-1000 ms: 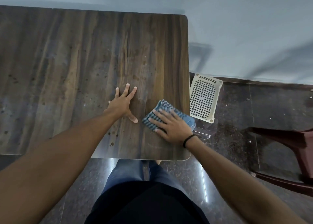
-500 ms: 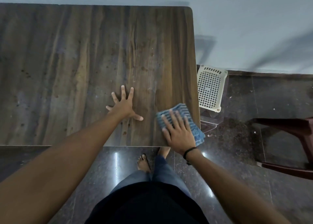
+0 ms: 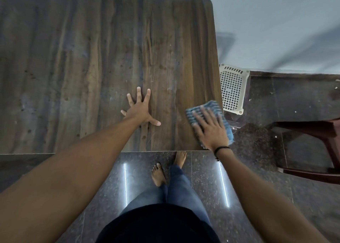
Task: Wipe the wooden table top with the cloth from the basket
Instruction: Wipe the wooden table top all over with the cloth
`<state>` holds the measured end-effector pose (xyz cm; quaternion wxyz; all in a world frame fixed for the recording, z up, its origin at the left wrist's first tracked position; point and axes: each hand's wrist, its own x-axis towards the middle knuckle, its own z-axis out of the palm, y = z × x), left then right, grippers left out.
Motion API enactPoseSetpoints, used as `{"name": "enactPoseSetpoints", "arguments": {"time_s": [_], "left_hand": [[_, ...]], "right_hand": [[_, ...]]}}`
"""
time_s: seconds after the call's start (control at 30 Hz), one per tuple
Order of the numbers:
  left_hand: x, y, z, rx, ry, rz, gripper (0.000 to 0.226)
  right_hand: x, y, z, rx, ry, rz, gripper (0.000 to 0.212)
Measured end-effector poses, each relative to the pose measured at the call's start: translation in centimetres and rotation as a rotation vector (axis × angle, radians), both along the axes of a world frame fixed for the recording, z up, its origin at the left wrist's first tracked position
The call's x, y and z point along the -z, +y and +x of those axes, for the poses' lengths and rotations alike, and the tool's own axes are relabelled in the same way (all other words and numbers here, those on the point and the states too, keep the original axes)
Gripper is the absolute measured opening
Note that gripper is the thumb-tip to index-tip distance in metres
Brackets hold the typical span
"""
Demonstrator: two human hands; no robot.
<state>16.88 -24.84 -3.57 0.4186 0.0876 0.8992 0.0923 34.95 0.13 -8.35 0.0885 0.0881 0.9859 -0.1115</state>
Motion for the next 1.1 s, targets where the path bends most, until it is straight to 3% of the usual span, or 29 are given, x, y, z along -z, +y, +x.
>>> {"name": "enactPoseSetpoints", "arguments": {"time_s": [0.07,0.1,0.2,0.23,0.27,0.37,0.4,0.43,0.53,0.57,0.6,0.7,0.73,0.77,0.87,0.9,1.0,1.03,1.1], "left_hand": [[0.0,-0.2,0.1,0.002,0.005,-0.003,0.154],[0.0,-0.2,0.1,0.007,0.005,-0.007,0.154],[-0.2,0.2,0.0,0.018,-0.007,-0.011,0.153],[-0.1,0.4,-0.1,0.017,-0.005,-0.009,0.153],[-0.1,0.5,-0.2,0.012,-0.002,-0.009,0.153],[0.1,0.2,-0.2,0.002,0.001,-0.014,0.154],[0.3,0.1,-0.1,0.005,0.007,-0.011,0.154],[0.3,0.0,0.0,0.009,0.01,-0.009,0.154],[0.2,0.1,0.1,0.015,0.016,0.003,0.155],[0.2,0.1,0.1,0.013,0.018,0.007,0.155],[0.1,0.0,0.1,0.01,0.013,0.009,0.154],[0.1,0.0,0.2,0.013,0.007,0.02,0.154],[0.2,0.1,0.1,0.019,0.001,0.013,0.154],[0.2,0.2,0.0,0.021,-0.011,0.0,0.154],[0.1,0.5,-0.7,0.034,-0.056,-0.012,0.15],[0.0,0.3,-1.2,0.043,-0.049,-0.006,0.148],[-0.5,-1.5,-3.7,0.057,0.002,-0.047,0.148],[-0.6,-2.3,-4.7,0.055,0.006,-0.072,0.15],[-0.5,-3.3,-6.3,0.064,-0.012,-0.105,0.156]], "right_hand": [[0.6,-2.5,-0.3,0.294,0.017,0.007,0.056],[0.9,-3.9,0.1,0.236,0.018,0.034,0.057],[0.8,-2.7,1.9,-0.364,0.018,0.056,0.056],[0.6,-1.2,1.7,-0.424,0.029,0.065,0.055],[0.7,-0.6,1.2,-0.357,0.04,0.071,0.054],[0.5,-4.2,-0.3,0.266,0.037,0.013,0.056],[0.7,-6.5,-0.4,0.314,0.034,0.009,0.057],[0.9,-8.4,0.0,0.21,0.039,0.004,0.057],[0.9,-5.8,0.8,-0.398,0.031,-0.028,0.054],[0.7,-4.0,0.2,-0.436,0.018,-0.007,0.053],[0.8,-2.9,-0.5,-0.328,0.018,0.013,0.053],[0.6,-4.0,-1.9,0.374,0.001,0.005,0.056],[0.5,-5.8,-1.9,0.407,0.005,0.01,0.057],[0.4,-7.4,-1.5,0.301,0.01,0.005,0.058],[-0.1,-5.3,-0.1,-0.206,-0.005,-0.015,0.055],[-0.1,-3.7,-0.4,-0.182,-0.008,-0.003,0.054],[0.1,-3.2,-1.1,0.453,-0.012,-0.002,0.057],[0.2,-4.9,-1.3,0.577,-0.002,0.009,0.058],[0.4,-8.7,-1.0,0.444,-0.002,0.025,0.058]]}}
